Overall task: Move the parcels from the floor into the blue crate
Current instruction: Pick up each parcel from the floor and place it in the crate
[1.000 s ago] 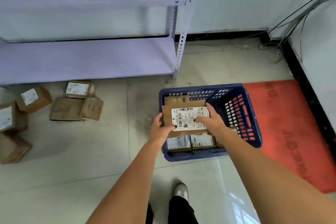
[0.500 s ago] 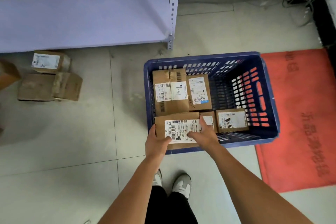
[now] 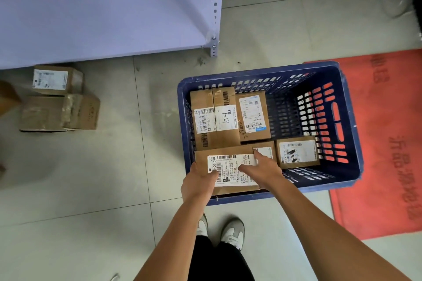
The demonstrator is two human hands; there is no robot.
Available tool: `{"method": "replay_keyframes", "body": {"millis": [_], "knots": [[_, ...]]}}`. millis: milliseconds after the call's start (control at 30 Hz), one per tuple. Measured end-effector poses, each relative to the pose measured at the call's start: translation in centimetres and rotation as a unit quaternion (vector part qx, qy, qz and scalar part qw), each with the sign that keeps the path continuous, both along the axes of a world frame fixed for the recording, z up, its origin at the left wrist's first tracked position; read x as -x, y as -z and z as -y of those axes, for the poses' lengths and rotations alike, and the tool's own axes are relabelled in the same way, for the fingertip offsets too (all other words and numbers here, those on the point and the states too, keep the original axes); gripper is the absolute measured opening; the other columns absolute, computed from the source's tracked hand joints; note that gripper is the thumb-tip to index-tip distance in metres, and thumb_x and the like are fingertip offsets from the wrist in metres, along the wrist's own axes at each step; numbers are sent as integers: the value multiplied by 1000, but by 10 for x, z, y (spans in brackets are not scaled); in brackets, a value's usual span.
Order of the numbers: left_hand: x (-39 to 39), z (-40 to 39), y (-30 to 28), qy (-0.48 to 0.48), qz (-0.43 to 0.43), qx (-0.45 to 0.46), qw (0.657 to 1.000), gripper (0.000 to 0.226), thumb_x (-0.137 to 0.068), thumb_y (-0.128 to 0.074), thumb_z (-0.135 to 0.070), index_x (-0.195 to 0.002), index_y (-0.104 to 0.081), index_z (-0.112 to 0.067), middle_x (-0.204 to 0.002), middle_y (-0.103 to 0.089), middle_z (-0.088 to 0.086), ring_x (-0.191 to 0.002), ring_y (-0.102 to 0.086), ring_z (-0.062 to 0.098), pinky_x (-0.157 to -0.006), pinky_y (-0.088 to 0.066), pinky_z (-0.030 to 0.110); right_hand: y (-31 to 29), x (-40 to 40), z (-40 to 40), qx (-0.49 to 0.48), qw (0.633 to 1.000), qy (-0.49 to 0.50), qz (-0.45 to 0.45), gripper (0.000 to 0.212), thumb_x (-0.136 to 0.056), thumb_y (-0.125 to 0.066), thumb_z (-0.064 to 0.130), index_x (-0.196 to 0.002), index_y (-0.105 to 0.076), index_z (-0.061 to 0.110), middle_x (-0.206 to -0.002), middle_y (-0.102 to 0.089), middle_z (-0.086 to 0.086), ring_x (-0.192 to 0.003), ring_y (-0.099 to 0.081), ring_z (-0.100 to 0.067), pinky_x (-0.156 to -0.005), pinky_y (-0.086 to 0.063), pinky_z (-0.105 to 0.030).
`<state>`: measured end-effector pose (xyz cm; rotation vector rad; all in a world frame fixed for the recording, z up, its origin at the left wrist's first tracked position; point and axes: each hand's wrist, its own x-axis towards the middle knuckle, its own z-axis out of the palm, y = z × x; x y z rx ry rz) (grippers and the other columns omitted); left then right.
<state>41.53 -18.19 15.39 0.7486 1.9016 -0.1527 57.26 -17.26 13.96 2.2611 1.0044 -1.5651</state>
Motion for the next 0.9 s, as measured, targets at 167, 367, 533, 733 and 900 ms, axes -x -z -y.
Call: {"method": "replay_keyframes", "body": {"millis": [167, 367, 533, 733, 900], "knots": [[-6, -1, 12, -4, -17, 19, 1000, 45, -85, -54, -33, -127, -45, -19, -119, -65, 3, -109, -60, 27, -87, -45, 31, 11, 4, -1, 3, 1000, 7, -7, 77, -75, -64, 46, -143, -33, 23, -124, -56, -10, -111, -56, -29, -92, -51, -41], [-12, 4, 27, -29, -18, 27, 999, 47, -82, -56, -34, -124, -46, -17, -118, -65, 6, -108, -59, 30, -92, -47, 35, 34, 6, 9, -8, 1000, 30, 0, 64, -90, -46, 49, -145, -30, 21, -134, -52, -13, -123, -48, -33, -104, -41, -41], [-15, 3, 46, -60, -6, 33, 998, 40, -85, -56, -32, -122, -50, -18, -122, -64, 5, -111, -58, 28, -91, -46, 32, 54, 9, 11, -4, 999, 32, 14, 60, -96, -39, 42, -149, -21, 21, -139, -47, -18, -126, -45, -36, -102, -39, -40], [-21, 4, 76, -148, 8, 42, 988, 39, -83, -57, -26, -121, -49, -20, -118, -64, 5, -106, -58, 28, -86, -47, 31, 79, 12, 13, -9, 999, 33, 14, 64, -90, -48, 43, -146, -27, 20, -129, -55, -16, -117, -52, -35, -96, -45, -39], [-23, 9, 91, -159, 14, 16, 987, 45, -82, -54, -21, -126, -44, -20, -118, -65, 6, -103, -60, 30, -85, -49, 33, 89, 12, 16, -21, 999, 30, 15, 71, -85, -55, 42, -146, -26, 20, -129, -55, -17, -119, -50, -36, -96, -43, -39]]}}
